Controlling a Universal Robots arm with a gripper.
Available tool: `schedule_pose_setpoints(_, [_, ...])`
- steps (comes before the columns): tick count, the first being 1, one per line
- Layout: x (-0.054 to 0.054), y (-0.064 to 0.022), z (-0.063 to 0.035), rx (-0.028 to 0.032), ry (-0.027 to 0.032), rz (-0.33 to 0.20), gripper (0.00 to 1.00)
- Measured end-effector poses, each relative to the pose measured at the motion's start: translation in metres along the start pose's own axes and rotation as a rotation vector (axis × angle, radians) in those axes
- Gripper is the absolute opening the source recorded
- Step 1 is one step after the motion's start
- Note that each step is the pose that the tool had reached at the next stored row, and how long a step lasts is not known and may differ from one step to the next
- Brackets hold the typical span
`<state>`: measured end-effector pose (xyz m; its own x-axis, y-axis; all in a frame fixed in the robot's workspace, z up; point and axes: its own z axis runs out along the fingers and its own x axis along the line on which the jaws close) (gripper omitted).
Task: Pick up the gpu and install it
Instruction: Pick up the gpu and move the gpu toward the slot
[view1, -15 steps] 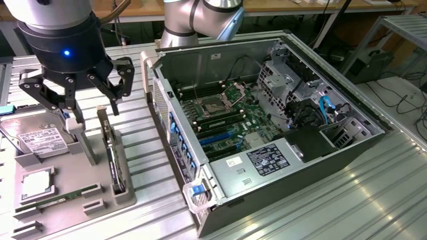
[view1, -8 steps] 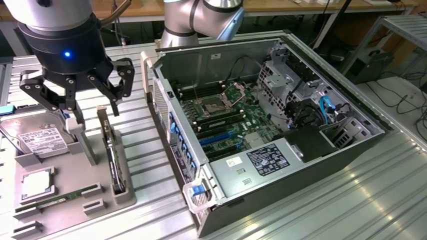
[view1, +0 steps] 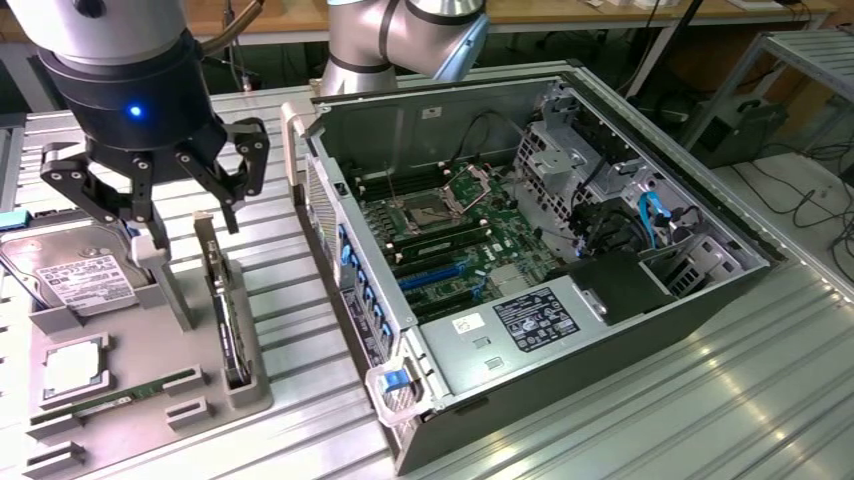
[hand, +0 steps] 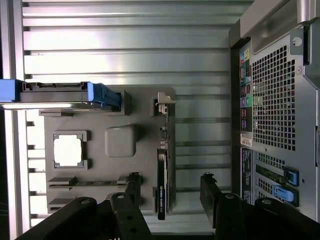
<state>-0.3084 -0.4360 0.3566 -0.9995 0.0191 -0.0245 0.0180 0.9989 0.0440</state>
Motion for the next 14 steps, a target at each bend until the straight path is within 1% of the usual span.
schedule_pose_setpoints(7, [0.000,-0.0001,0.0030,0.0000,0.0000,0.000,0.60])
schedule_pose_setpoints(12, [0.000,-0.0007,0.0165,0.0000,0.0001,0.000,0.60])
schedule_pose_setpoints(14, [0.000,-0.0008,0.0188,0.0000,0.0000,0.000,0.60])
